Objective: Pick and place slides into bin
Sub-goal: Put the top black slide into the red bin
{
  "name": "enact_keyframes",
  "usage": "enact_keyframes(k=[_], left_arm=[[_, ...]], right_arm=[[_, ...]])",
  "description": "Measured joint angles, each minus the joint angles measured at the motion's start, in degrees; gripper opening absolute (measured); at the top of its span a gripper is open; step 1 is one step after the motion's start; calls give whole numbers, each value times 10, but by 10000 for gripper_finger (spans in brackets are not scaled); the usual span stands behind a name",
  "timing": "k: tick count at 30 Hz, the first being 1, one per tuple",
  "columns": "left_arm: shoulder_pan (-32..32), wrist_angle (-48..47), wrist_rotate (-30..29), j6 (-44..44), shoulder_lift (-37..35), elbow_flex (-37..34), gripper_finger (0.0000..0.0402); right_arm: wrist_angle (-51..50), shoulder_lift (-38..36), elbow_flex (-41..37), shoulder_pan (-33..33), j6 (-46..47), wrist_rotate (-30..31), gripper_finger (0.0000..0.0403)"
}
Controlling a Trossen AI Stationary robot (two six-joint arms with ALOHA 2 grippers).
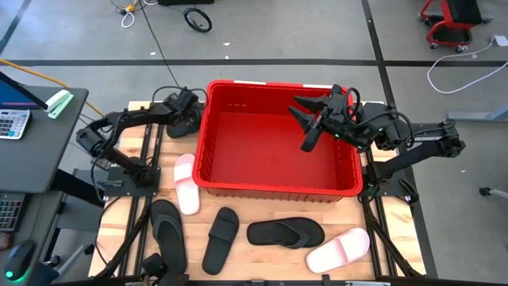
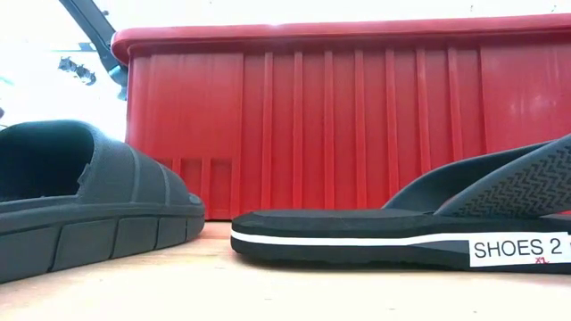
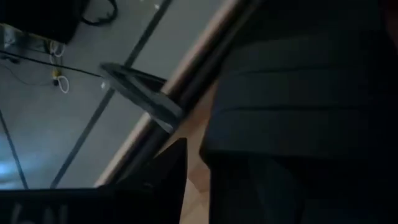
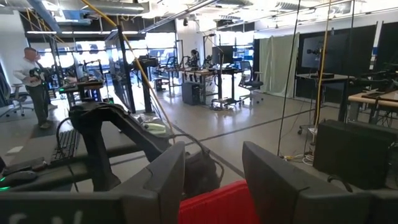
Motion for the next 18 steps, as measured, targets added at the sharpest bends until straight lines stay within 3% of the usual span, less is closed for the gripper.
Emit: enact_keyframes(k=[9,11,15,18], left_arm=[[-4,18,-4,20,75,1,161],[-8,11,-12,10,70,1,132],[-20,-54,-44,-5,19,-2,23],[-28,-95,-74,-29,-40,-2,16]], right_arm=[[0,0,0,0,-3,0,167],[0,0,0,0,-4,0,167],[-7,0,0,0,-4,0,168],[-18,0,0,0,-4,0,168]])
